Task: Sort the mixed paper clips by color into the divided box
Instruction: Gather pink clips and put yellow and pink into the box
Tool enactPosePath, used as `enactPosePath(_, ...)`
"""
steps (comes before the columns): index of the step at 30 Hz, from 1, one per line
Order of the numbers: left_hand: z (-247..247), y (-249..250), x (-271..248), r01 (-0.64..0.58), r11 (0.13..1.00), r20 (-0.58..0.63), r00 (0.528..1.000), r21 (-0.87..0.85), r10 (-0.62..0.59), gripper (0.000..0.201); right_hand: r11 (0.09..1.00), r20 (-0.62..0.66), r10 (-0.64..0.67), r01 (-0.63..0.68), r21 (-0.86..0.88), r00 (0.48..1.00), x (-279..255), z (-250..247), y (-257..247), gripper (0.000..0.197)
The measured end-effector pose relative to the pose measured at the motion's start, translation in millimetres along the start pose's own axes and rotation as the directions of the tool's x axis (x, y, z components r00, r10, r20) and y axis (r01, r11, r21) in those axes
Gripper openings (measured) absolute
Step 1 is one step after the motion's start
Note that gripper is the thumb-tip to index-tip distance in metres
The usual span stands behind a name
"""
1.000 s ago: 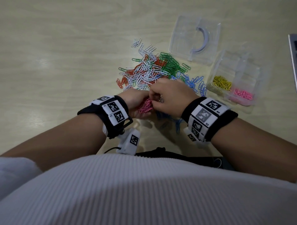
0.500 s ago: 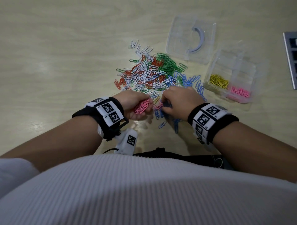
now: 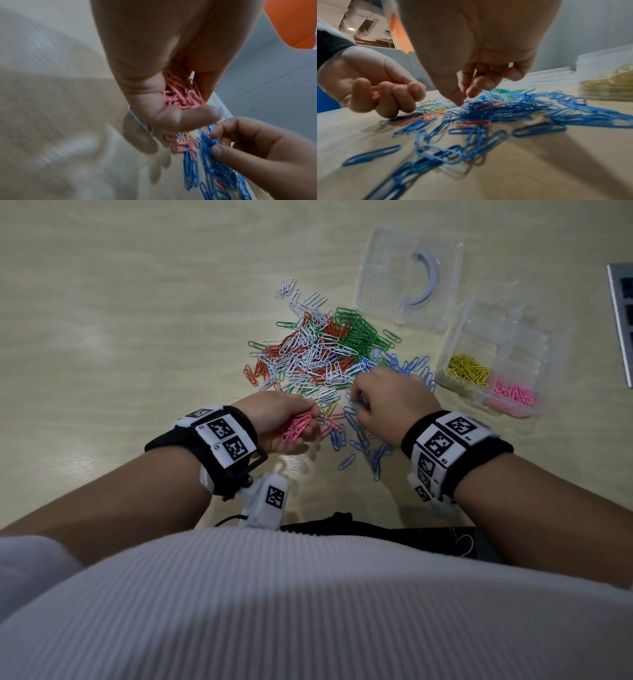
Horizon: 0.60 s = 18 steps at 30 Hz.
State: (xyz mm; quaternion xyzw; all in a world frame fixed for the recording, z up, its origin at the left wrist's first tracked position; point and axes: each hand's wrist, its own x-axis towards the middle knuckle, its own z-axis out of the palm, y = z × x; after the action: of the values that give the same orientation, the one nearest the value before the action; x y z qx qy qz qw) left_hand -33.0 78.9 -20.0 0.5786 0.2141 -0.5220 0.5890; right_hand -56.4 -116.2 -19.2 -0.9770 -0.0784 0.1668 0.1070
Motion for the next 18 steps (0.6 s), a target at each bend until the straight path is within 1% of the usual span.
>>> enactPosePath(2,1,0,0,0.01,1.0,-0.013,1.0,0.011,-0.01,0.03,0.996,0.02,-0.083,0.083,-0.015,0.996,0,3,-8,0.019)
enactPosePath(4,1,0,0,0.02,1.0,-0.037,0.999,0.018,-0.019,0.033,0.99,0.043,-0.129,0.132,-0.057,0.991,1,7,-16,0.021)
enactPosePath(10,-1,0,-1,0.045,0.999,-0.081,0.996,0.003,-0.045,0.034,0.987,0.079,-0.093,0.102,-0.123,0.993,8,10,-21,0.027)
enactPosePath(13,1,0,2,0.057,0.998,-0.095,0.994,0.022,-0.055,0.033,0.982,0.083,-0.092,0.104,-0.155,0.992,9,8,-20,0.029)
enactPosePath(15,2,1,4,0.061,0.998,-0.096,0.994,0.028,-0.058,0.03,0.985,0.033,-0.098,0.102,-0.136,0.995,7,6,-20,0.026)
enactPosePath(16,2,1,4,0.061,0.998,-0.091,0.994,0.018,-0.059,0.029,0.99,-0.024,-0.108,0.105,-0.094,0.994,6,5,-21,0.023)
enactPosePath(18,5,2,4,0.058,0.998,-0.071,0.996,0.011,-0.057,0.027,0.989,-0.154,-0.134,0.143,0.043,0.979,2,-1,-27,0.017)
